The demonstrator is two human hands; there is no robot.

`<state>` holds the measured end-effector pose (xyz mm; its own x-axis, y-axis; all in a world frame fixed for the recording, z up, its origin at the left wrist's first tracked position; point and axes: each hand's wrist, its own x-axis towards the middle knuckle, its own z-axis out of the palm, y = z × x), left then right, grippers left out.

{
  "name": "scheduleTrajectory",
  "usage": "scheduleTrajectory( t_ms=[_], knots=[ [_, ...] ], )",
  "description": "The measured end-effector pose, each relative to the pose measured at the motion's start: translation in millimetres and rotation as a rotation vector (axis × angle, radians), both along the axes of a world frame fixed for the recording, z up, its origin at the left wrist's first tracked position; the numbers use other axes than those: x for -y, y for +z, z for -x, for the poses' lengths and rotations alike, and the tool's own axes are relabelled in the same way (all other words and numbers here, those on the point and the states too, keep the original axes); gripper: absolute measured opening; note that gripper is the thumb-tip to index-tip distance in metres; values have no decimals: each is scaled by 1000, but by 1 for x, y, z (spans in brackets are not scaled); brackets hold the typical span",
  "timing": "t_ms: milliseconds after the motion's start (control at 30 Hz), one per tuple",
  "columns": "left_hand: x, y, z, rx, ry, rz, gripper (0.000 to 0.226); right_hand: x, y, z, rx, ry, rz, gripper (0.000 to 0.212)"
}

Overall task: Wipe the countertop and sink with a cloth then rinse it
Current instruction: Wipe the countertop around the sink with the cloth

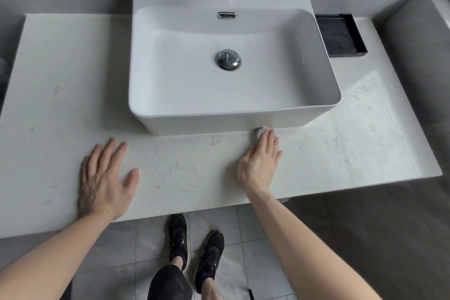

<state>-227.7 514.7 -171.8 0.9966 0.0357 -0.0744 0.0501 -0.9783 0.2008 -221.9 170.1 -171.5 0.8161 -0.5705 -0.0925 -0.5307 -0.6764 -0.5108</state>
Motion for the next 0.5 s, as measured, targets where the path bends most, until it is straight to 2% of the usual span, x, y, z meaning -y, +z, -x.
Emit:
scheduleTrajectory(
  t_ms=[167, 333, 400, 500],
  knots=[
    [0, 1, 0, 7, -10, 5, 73, -80, 8, 13, -13, 263, -22, 89],
    [1, 2, 1, 11, -8, 5, 74, -107, 7, 23, 3, 645, -66, 89],
    [1, 2, 1, 11, -6, 6, 74, -102, 12, 22, 21, 682, -144, 84],
    [0, 2, 1, 7, -8, 6, 74, -69, 22, 24, 132, 564, -277, 76]
  ],
)
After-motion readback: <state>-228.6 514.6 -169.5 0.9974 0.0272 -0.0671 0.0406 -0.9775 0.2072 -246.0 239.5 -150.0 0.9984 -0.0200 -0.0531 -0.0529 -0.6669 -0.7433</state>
